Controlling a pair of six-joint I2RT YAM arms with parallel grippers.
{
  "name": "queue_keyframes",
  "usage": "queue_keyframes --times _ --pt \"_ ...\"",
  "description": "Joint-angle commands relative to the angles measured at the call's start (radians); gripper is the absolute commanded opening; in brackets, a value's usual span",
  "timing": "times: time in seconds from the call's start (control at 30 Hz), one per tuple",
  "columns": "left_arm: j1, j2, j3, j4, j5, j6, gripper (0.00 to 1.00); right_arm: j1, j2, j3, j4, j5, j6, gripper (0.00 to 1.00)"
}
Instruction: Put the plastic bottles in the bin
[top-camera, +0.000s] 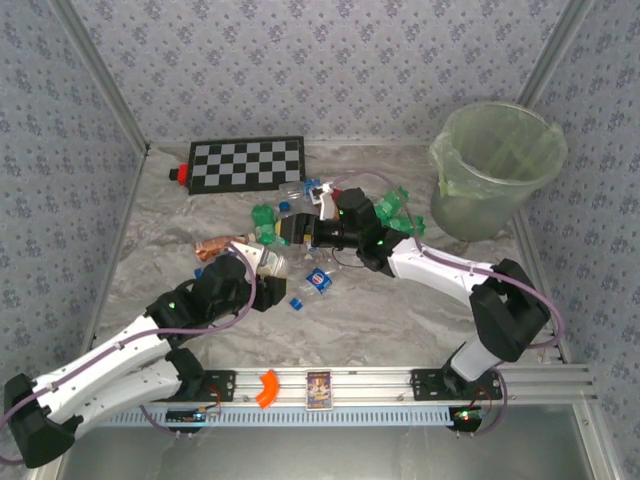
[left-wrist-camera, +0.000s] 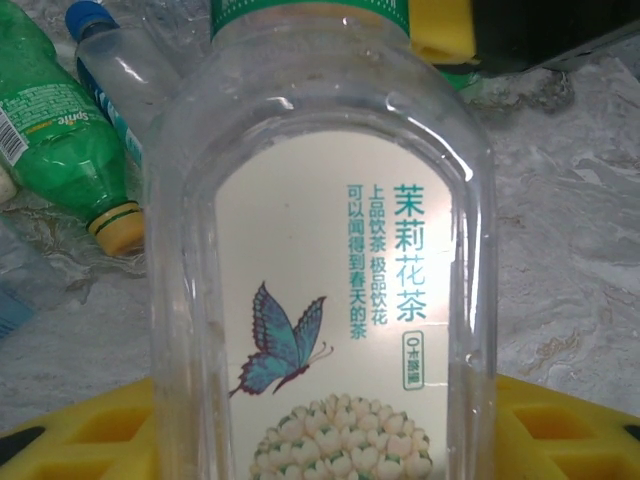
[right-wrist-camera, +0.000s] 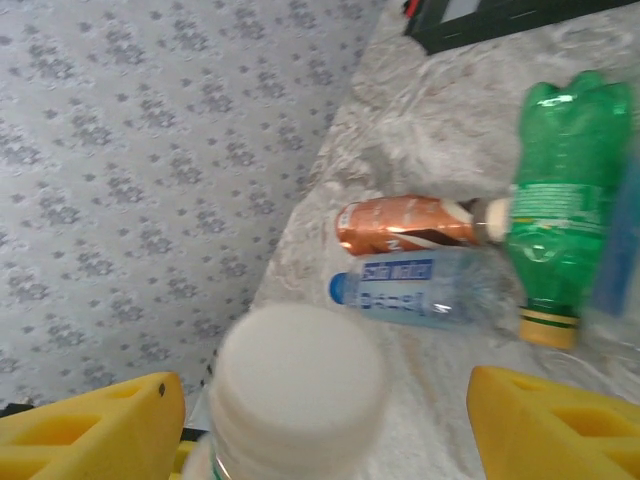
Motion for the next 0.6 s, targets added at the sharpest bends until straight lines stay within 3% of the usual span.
queue_keyframes --times 0.0,0.57 --pt "-0.007 -0.027 -0.003 0.014 0.014 0.009 0.53 0.005 0.034 0.034 0.08 -0.056 0.059 0.72" --pt "-0.009 -0.025 -0.013 0.021 0.019 0.003 0.55 0.027 0.012 0.052 0.005 -0.022 -0.007 0.4"
